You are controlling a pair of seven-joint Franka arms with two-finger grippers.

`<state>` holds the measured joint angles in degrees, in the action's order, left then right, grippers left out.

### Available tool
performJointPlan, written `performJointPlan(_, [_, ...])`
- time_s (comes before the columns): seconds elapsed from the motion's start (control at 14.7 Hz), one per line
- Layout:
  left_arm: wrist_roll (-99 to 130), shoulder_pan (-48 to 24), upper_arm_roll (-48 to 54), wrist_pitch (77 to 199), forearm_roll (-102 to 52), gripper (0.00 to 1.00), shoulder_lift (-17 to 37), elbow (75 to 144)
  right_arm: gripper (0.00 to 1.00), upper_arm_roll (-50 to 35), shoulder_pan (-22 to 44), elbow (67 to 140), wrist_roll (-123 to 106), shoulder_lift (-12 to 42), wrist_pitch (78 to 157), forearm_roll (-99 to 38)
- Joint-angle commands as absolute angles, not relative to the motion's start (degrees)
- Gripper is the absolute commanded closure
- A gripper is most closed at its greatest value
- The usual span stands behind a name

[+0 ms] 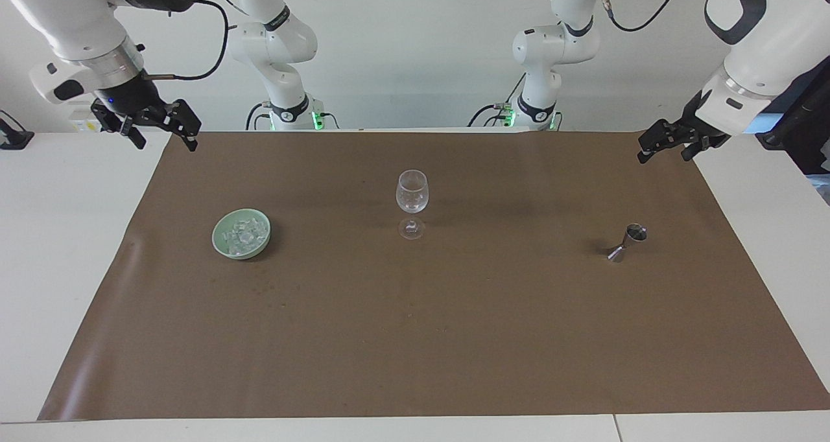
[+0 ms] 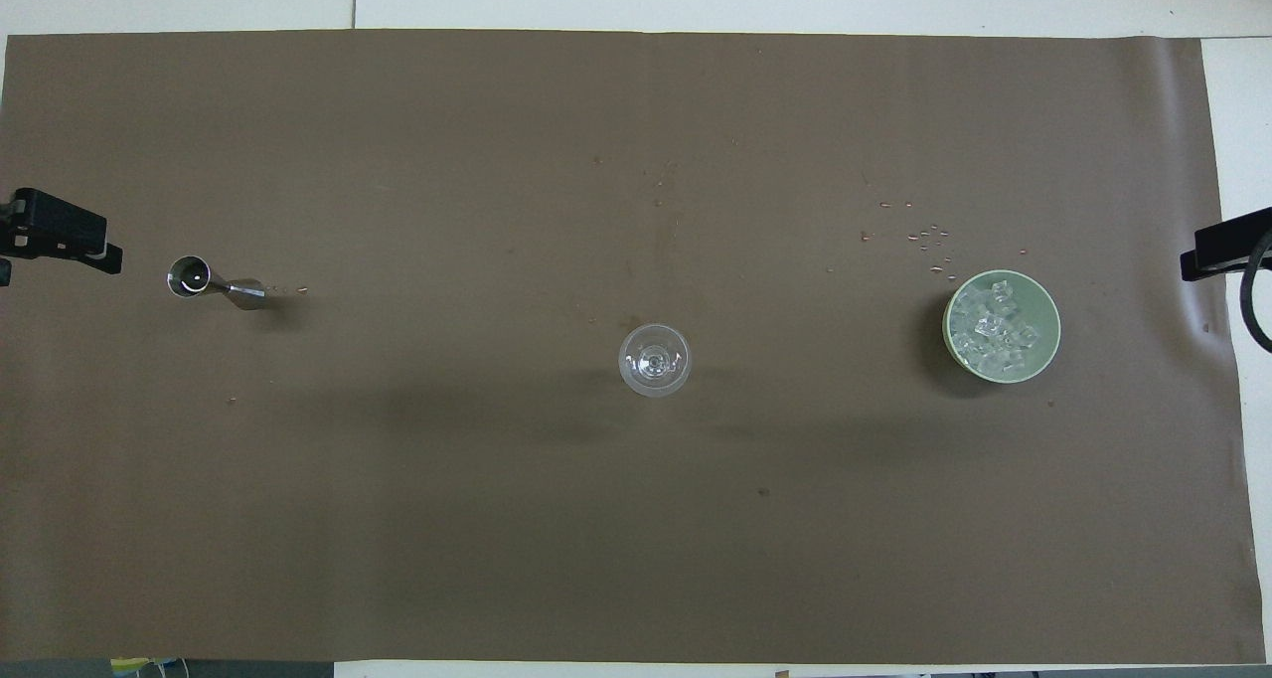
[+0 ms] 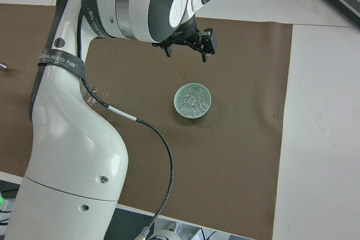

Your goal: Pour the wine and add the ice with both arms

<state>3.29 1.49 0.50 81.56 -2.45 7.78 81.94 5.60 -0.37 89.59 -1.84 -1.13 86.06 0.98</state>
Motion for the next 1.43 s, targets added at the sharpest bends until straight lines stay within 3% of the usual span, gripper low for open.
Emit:
performJointPlan(0.0, [13.3, 1.8, -1.7, 76.8, -5.1, 0.0, 16.9, 71.4, 0.0, 5.2, -0.9, 91.1, -2.5, -2.2, 87.2, 0.2])
performJointPlan(0.54, [46.8, 2.4, -12.6, 77.2, -21.0, 0.0, 34.4, 59.2, 0.0, 5.2, -1.1, 91.1, -2.6, -2.2, 86.7, -0.1])
performJointPlan(0.75, [54.4, 4.0, -17.5, 81.1, -30.6, 0.0, 38.7, 58.8, 0.0, 5.2, -0.9, 91.1, -2.6, -2.2, 86.5, -0.2])
performJointPlan(1.09, [56.2, 6.6, -18.4, 86.2, -31.6, 0.0, 43.1, 58.8, 0.0, 5.2, -1.1, 91.1, -2.6, -2.2, 86.5, -0.2])
performJointPlan(1.36, [57.7, 7.1, -18.4, 88.9, -35.1, 0.0, 42.7, 62.5, 0.0, 5.2, -1.1, 91.1, -2.6, -2.2, 86.5, -0.2])
